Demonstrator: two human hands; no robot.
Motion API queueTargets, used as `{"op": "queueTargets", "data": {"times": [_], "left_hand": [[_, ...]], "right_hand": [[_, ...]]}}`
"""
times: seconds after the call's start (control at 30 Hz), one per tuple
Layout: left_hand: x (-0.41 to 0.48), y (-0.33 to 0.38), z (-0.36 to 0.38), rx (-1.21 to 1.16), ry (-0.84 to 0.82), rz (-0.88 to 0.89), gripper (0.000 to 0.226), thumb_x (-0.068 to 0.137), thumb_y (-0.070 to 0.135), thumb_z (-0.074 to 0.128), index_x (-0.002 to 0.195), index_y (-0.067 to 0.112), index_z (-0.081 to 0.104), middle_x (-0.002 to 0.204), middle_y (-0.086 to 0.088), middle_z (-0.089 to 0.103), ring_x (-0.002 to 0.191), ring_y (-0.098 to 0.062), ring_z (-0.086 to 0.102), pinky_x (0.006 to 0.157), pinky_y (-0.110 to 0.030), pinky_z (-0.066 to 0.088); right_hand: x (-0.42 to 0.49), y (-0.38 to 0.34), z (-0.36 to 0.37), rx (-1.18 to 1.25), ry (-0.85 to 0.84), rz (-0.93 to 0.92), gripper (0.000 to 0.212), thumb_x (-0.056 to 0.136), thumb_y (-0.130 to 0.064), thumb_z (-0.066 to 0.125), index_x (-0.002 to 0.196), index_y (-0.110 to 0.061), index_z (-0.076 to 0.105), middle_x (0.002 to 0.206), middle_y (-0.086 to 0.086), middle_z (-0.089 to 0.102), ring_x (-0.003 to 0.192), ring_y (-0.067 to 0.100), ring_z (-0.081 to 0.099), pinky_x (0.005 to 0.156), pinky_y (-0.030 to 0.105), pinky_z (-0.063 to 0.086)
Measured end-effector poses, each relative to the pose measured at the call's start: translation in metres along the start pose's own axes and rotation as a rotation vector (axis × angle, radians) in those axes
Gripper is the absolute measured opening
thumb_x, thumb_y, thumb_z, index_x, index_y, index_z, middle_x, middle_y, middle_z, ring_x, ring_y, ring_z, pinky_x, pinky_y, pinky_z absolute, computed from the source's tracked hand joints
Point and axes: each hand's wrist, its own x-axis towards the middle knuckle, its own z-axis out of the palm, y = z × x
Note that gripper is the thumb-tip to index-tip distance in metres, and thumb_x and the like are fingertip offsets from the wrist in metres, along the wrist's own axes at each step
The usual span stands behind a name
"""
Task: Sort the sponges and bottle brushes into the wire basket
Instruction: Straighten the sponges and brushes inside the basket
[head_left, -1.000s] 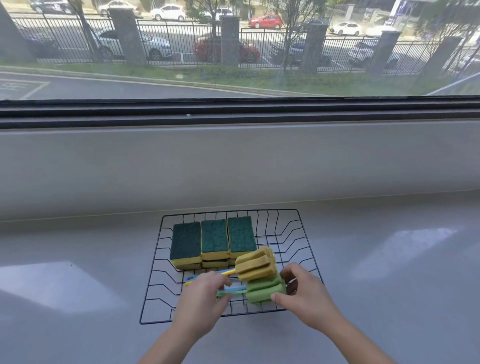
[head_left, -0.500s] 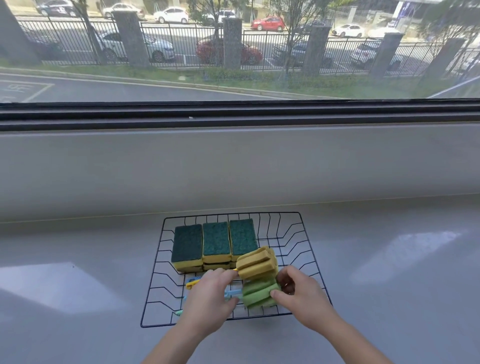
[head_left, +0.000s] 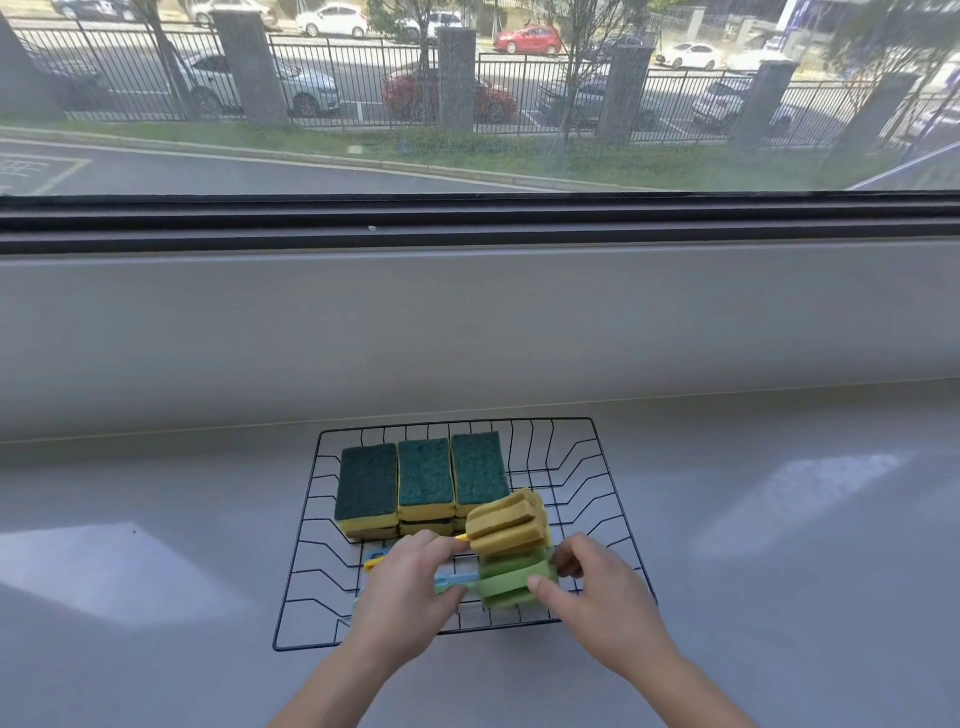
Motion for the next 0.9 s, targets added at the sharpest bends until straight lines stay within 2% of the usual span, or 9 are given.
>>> {"op": "queueTargets", "data": {"times": [0.13,0.23,0.33,0.47,0.6,0.73,0.9], "left_hand": [[-0.001,-0.003,0.0,0.01,0.101,-0.05,0.025,0.087,0.03,0.065,0.11,0.034,0.057,0.104,0.021,0.052,0.099,-0.006,0.053,0.076,-0.024,0.048],[0.004,-0.001,0.0,0.027,0.127,-0.046,0.033,0.09,0.028,0.06,0.122,0.032,0.055,0.115,0.019,0.056,0.107,-0.007,0.054,0.084,-0.027,0.05],[0.008,0.001,0.002,0.043,0.125,-0.052,0.035,0.093,0.032,0.056,0.128,0.034,0.055,0.121,0.022,0.058,0.112,-0.005,0.053,0.087,-0.028,0.051],[0.011,0.001,0.006,0.059,0.107,-0.059,0.03,0.094,0.034,0.054,0.123,0.039,0.059,0.114,0.023,0.063,0.108,-0.006,0.055,0.082,-0.029,0.051],[0.013,0.0,0.007,0.018,0.114,-0.012,0.023,0.09,0.022,0.062,0.11,0.033,0.068,0.096,0.017,0.066,0.093,-0.01,0.059,0.075,-0.03,0.051],[0.014,-0.003,0.008,0.001,0.138,0.038,0.018,0.088,0.014,0.067,0.1,0.026,0.072,0.088,0.015,0.065,0.085,-0.012,0.06,0.07,-0.029,0.051],[0.013,-0.006,0.011,-0.004,0.126,0.037,0.024,0.089,0.015,0.065,0.107,0.029,0.071,0.09,0.015,0.065,0.085,-0.011,0.058,0.07,-0.026,0.048]], "right_hand": [[-0.002,0.005,-0.008,0.047,-0.036,0.018,0.033,0.081,-0.056,0.071,0.099,-0.033,0.058,0.098,-0.018,0.064,0.095,-0.002,0.059,0.08,0.023,0.05],[-0.002,0.004,-0.008,0.053,-0.086,0.001,0.04,0.08,-0.051,0.071,0.114,-0.038,0.056,0.104,-0.021,0.064,0.096,-0.001,0.06,0.081,0.024,0.049],[-0.006,0.004,-0.002,-0.013,-0.112,-0.06,0.039,0.082,-0.05,0.067,0.117,-0.039,0.056,0.099,-0.025,0.06,0.096,0.0,0.055,0.079,0.023,0.045],[-0.01,0.008,0.002,0.001,-0.112,-0.045,0.049,0.08,-0.052,0.066,0.125,-0.039,0.051,0.101,-0.025,0.057,0.103,0.003,0.053,0.082,0.024,0.043],[-0.012,0.011,0.0,0.029,-0.117,-0.035,0.065,0.074,-0.057,0.07,0.132,-0.039,0.046,0.109,-0.024,0.057,0.106,0.0,0.054,0.085,0.022,0.042],[-0.011,0.012,-0.002,0.035,-0.137,-0.027,0.058,0.079,-0.054,0.069,0.131,-0.036,0.05,0.11,-0.023,0.06,0.105,-0.003,0.055,0.091,0.023,0.047],[-0.012,0.011,-0.002,0.014,-0.146,-0.016,0.054,0.081,-0.052,0.067,0.13,-0.035,0.05,0.111,-0.021,0.061,0.105,-0.002,0.056,0.091,0.024,0.048]]}}
